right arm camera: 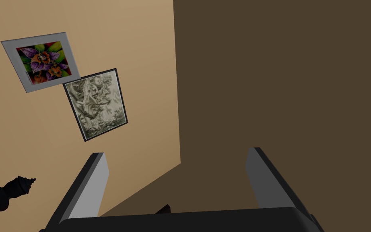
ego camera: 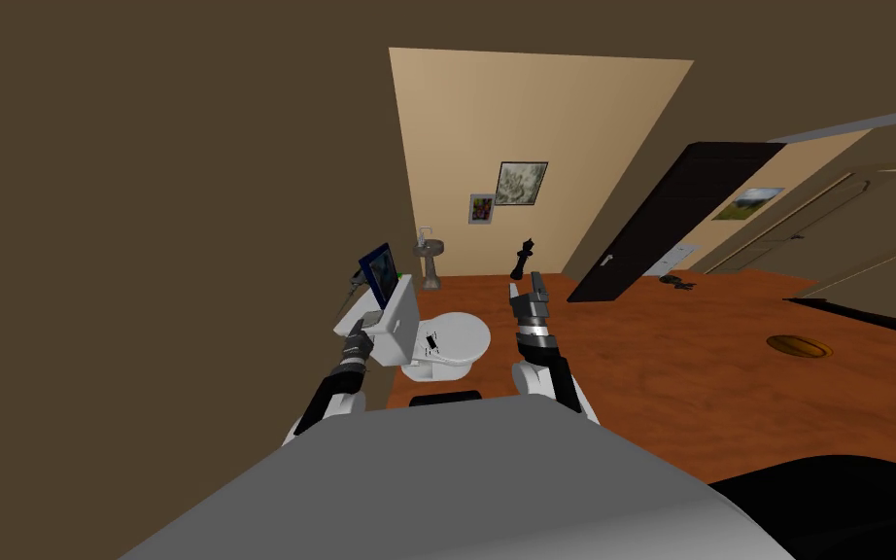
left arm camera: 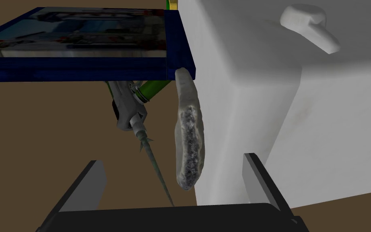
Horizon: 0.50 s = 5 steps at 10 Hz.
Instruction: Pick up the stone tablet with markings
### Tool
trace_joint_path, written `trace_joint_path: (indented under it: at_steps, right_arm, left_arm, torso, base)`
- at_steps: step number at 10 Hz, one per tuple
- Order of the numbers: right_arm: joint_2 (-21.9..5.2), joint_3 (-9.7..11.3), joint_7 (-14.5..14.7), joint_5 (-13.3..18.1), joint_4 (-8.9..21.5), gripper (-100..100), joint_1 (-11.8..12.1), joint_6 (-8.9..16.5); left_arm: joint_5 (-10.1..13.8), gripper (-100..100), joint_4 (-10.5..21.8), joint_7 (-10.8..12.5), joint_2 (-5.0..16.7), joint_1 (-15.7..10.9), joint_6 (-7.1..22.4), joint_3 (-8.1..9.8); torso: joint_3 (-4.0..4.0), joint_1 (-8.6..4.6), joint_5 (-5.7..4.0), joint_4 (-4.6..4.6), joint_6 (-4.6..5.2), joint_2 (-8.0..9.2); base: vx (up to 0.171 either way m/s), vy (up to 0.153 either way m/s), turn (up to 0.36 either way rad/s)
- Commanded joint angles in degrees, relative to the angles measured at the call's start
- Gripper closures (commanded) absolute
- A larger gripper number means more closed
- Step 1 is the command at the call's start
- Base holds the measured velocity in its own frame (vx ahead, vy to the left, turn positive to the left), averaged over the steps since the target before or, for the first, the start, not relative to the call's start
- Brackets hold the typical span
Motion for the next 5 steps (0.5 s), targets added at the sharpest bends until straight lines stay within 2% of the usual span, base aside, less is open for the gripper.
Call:
trace_joint_path:
  at_steps: [1,2,3,5]
  right_arm:
    - [0.0,0.0,0.0,0.0,0.0,0,0.0,0.0]
    - [0.0,0.0,0.0,0.0,0.0,0,0.0,0.0]
    - [0.0,0.0,0.0,0.0,0.0,0,0.0,0.0]
    - [0.0,0.0,0.0,0.0,0.0,0,0.0,0.0]
  left_arm:
    - [0.0,0,0.0,0.0,0.0,0.0,0.0,0.0]
    - [0.0,-100,0.0,0.0,0.0,0.0,0.0,0.0]
    - [0.0,100,0.0,0.0,0.0,0.0,0.0,0.0]
    - [0.0,100,0.0,0.0,0.0,0.0,0.0,0.0]
  torso:
    - [0.0,0.0,0.0,0.0,0.0,0.0]
    - [0.0,0.0,0.0,0.0,0.0,0.0]
    - [0.0,0.0,0.0,0.0,0.0,0.0]
    - [0.0,0.0,0.0,0.0,0.0,0.0]
  base:
    - [0.0,0.0,0.0]
    - [0.0,0.0,0.0]
    - [0.0,0.0,0.0]
    - [0.0,0.0,0.0]
